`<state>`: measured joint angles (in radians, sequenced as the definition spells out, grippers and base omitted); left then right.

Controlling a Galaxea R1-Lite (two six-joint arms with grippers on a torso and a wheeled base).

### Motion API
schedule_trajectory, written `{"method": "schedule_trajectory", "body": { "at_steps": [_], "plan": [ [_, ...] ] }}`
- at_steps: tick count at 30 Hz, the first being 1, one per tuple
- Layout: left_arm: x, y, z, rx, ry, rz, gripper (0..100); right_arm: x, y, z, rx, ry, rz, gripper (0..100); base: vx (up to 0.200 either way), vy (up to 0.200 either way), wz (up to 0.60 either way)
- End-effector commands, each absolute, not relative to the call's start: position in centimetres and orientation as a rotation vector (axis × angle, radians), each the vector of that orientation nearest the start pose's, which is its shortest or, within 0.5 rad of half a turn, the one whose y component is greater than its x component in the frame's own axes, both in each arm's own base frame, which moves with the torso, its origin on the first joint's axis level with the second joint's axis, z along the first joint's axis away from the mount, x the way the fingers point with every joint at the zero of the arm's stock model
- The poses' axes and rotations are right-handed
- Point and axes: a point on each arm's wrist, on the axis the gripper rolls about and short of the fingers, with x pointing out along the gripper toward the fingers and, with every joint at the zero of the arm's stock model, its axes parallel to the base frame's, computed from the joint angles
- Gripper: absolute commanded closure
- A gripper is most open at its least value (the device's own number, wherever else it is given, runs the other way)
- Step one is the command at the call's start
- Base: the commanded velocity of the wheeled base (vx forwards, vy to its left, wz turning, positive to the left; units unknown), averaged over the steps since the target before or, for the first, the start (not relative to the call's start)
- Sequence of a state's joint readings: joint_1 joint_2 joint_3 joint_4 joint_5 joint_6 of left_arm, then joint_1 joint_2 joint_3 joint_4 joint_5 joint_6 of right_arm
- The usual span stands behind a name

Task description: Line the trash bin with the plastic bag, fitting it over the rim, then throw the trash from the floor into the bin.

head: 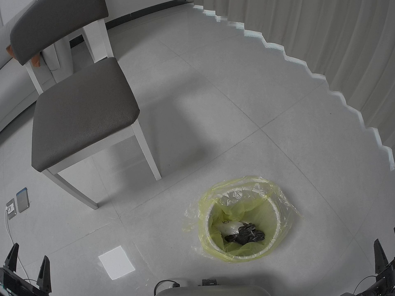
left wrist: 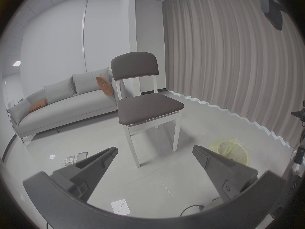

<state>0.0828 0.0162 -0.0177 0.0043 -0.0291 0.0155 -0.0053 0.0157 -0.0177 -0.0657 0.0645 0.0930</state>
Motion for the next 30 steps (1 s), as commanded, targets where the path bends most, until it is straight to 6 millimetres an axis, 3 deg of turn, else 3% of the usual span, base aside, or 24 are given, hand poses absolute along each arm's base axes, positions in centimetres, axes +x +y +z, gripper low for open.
{"method": "schedule_trajectory", "body": {
  "at_steps": [1, 12, 18, 21, 30],
  "plan": [
    [-2.28, -0.26, 7.56, 0.015, 0.002, 0.054, 0, -2.33, 0.4, 8.35, 0.03, -0.073, 0.165, 0, 0.0, 0.0, 0.0],
    [-2.28, -0.26, 7.54, 0.015, 0.003, 0.054, 0, -2.33, 0.44, 8.29, 0.04, -0.066, 0.186, 0, 0.0, 0.0, 0.0],
    [-2.28, -0.26, 7.54, 0.015, 0.003, 0.054, 0, -2.31, -0.01, 8.51, 0.399, -0.094, 0.0, 0, 0.0, 0.0, 0.0],
    [-2.28, -0.26, 7.54, 0.015, 0.003, 0.054, 0, -2.31, -0.06, 8.52, 0.441, -0.101, -0.019, 0, 0.0, 0.0, 0.0],
    [-2.28, -0.26, 7.54, 0.015, 0.003, 0.054, 0, -2.32, -0.33, 8.19, -0.014, -0.06, -0.16, 0, 0.0, 0.0, 0.0]
  ]
}}
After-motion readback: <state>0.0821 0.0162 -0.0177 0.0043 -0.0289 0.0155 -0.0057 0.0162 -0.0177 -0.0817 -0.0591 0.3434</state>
